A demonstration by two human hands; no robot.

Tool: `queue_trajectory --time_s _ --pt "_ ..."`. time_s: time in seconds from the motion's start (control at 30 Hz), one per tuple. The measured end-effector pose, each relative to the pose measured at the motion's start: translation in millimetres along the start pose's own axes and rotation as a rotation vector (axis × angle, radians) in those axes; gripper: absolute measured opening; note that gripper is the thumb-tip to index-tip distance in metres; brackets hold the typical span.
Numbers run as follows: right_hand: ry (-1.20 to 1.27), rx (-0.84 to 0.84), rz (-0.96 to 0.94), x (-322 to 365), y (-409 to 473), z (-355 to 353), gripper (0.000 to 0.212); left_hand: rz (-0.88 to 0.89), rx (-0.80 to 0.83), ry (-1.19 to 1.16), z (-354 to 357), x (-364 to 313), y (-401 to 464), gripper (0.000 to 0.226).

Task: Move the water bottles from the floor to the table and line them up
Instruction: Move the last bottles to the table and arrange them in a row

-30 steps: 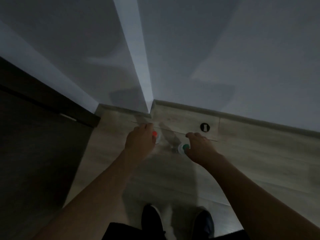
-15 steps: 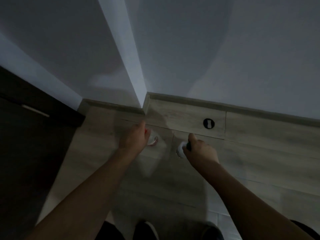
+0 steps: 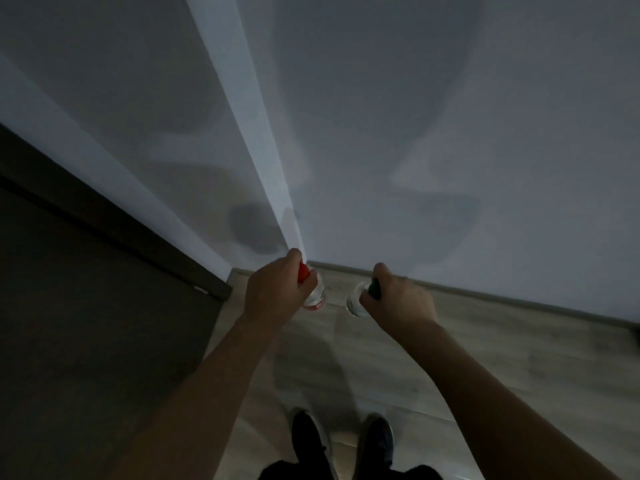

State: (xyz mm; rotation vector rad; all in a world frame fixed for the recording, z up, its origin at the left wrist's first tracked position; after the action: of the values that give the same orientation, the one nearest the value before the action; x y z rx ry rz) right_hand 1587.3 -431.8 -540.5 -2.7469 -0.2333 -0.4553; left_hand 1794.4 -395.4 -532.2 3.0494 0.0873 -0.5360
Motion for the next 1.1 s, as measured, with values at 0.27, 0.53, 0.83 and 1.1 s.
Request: queue_trajectory --time_s 0.27,0.53,0.83,1.1 --pt "0.075 -0.232 -0.011 21 -83 -142 0.028 -0.156 -0.266 -0.039 -152 -92 -39 0.031" --pt "0.147 -0.282 0.023 -4 -117 -161 0.026 -0.062 -0.281 -0.108 -163 -132 -57 0.025" --pt "0.12 -0.362 0.221 -48 -147 -177 0.027 0.209 -0.129 -0.083 -142 -170 -42 0.027" --pt "0.171 -0.46 0.385 -107 -192 -198 0.026 0.404 -0.136 -0.09 -125 -237 -27 0.028"
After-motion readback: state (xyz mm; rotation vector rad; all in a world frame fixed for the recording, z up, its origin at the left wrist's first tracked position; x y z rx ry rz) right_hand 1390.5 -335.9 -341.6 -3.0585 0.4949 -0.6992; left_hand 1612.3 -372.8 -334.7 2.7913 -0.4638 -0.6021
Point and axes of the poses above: each hand's wrist, its own y-axis towards the middle knuckle, its own z-axis out of the palm, x = y × z, the point moved 4 cm from there along y, towards the middle knuckle, and after that the axes turned 5 degrees about z, right-handed, at the moved point
